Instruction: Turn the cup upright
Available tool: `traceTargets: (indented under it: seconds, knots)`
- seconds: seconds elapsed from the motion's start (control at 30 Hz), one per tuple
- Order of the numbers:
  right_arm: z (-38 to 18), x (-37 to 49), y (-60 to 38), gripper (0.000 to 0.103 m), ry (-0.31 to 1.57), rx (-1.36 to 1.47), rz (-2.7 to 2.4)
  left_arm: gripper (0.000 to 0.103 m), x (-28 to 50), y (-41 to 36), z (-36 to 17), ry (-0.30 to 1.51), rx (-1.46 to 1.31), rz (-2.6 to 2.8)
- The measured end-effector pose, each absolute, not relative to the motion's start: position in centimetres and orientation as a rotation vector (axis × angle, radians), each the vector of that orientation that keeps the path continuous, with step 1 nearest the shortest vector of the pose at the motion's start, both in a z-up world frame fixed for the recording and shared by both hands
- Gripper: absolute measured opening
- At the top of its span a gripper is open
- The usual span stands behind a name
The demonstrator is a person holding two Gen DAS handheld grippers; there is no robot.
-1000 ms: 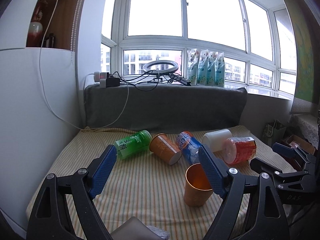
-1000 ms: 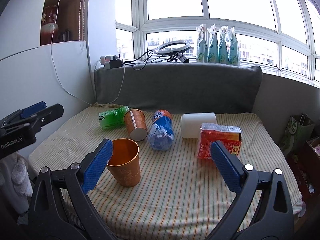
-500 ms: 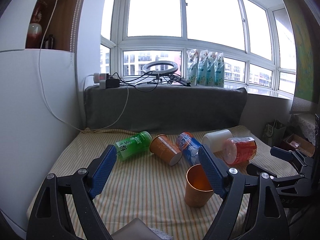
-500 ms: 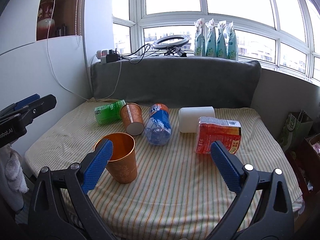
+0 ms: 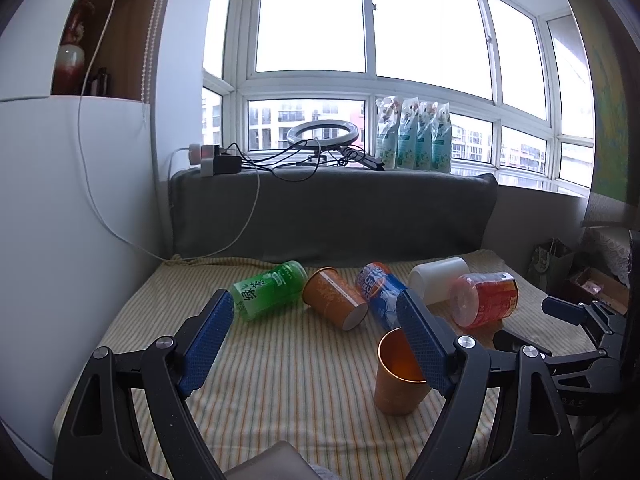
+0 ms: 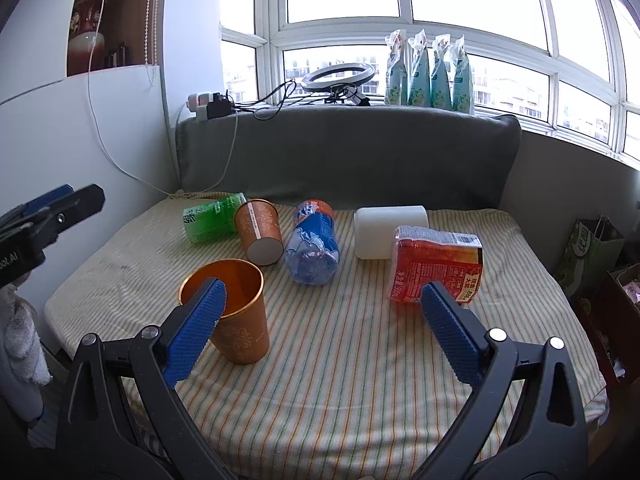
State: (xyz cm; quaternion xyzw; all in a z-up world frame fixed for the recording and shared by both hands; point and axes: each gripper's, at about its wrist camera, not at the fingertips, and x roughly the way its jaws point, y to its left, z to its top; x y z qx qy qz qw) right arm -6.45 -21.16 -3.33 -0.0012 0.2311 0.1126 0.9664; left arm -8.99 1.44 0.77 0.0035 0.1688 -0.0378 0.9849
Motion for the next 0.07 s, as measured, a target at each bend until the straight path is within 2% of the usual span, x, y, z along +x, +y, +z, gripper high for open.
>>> traceTargets:
  seconds: [0.07]
  knots:
    - [-3.69,-6.18,-21.18,0.1,0.481,-0.001,0.22,0.084,-8.98,1.55,0.66,0.338,0.008,-0.07]
